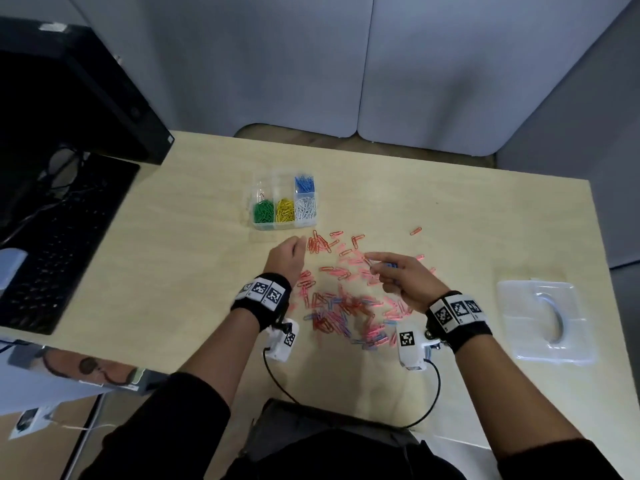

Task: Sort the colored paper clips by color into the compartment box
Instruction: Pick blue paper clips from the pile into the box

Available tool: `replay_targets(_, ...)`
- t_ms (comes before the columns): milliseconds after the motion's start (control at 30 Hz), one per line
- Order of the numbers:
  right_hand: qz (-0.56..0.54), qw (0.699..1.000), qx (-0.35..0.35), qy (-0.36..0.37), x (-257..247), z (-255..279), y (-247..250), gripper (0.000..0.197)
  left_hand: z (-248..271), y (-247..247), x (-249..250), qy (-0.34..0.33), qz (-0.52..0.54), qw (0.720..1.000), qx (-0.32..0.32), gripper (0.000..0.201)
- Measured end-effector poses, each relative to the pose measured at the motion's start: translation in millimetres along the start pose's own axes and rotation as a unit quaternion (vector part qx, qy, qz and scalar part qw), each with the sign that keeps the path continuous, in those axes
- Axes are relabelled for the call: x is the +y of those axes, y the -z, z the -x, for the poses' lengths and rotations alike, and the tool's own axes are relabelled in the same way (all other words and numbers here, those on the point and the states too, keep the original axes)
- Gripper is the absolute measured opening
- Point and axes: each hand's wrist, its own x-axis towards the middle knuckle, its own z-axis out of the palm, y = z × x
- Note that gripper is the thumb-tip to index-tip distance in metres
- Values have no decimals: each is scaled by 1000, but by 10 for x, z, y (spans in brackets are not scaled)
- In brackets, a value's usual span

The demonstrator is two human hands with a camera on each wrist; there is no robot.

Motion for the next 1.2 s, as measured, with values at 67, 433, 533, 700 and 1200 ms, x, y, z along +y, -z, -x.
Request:
replay_targets(67, -55, 998, -1, -24, -263, -165, -131, 27, -297, 191, 85, 16, 20, 999, 19, 37)
replay_targets(433, -94, 991, 81, -55, -1294, -1308, -774, 16, -2070, 381, 540, 83, -124, 989, -13, 29)
replay_targets(533, -19, 994, 107, -33, -1410, -1561, -834, 9, -2236, 301, 569, 123, -134, 982, -59, 31)
replay_targets(700, 133, 982, 136, 8, -1507, -1926, -831, 20, -2338, 243, 603, 173, -68, 981, -62, 46)
replay_targets(1200, 470, 866, 160, 63, -1378, -2497, -1375, 33, -1949, 613, 300, 264, 385, 881, -81, 53)
